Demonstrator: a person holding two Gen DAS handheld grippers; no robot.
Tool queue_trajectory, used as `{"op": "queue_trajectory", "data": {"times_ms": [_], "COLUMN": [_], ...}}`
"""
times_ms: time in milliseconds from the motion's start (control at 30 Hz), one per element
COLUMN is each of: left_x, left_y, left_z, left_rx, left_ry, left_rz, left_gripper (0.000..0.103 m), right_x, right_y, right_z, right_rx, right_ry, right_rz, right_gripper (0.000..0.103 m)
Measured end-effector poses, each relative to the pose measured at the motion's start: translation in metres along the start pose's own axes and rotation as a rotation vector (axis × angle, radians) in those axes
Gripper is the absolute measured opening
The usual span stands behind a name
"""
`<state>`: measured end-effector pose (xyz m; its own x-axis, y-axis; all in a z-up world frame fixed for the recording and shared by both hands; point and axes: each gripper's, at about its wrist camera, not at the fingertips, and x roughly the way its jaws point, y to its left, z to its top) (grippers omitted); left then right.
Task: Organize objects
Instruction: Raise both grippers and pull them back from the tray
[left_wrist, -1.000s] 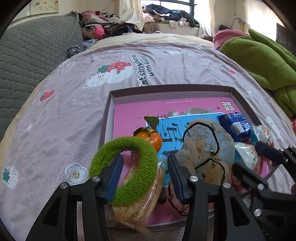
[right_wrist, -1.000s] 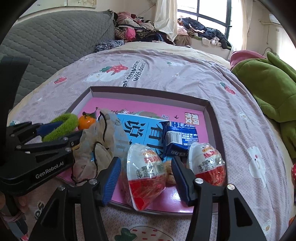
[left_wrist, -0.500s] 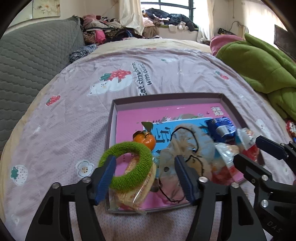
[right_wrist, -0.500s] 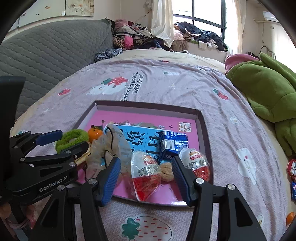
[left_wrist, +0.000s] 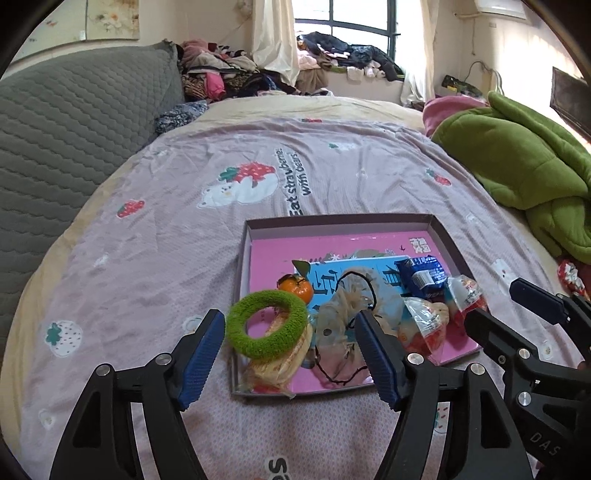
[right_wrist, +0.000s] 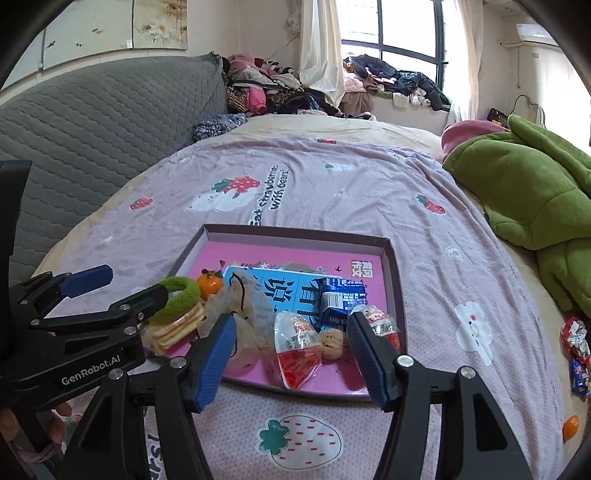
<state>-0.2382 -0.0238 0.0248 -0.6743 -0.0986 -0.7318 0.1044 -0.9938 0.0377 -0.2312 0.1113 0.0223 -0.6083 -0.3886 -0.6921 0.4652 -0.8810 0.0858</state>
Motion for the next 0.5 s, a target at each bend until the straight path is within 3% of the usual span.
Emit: {"op": "queue_trajectory", "data": {"times_ms": [400, 500], "left_x": [-0.048, -0.060], "left_y": [-0.001, -0.002], "left_z": [0.007, 0.010], "left_rx": [0.008, 0.009], "left_ry": [-0.053, -0.068], "left_rz": [0.020, 0.025], "left_gripper": [0.074, 0.074], "right_x": [-0.044, -0.055], "right_y": [-0.001, 0.000], "right_z": [0.011, 0.013], "right_rx": [0.022, 0.018], "right_ry": [-0.055, -0.065], "right_rz": [0.002, -0.002], "right_gripper": [0.063, 0.068]}}
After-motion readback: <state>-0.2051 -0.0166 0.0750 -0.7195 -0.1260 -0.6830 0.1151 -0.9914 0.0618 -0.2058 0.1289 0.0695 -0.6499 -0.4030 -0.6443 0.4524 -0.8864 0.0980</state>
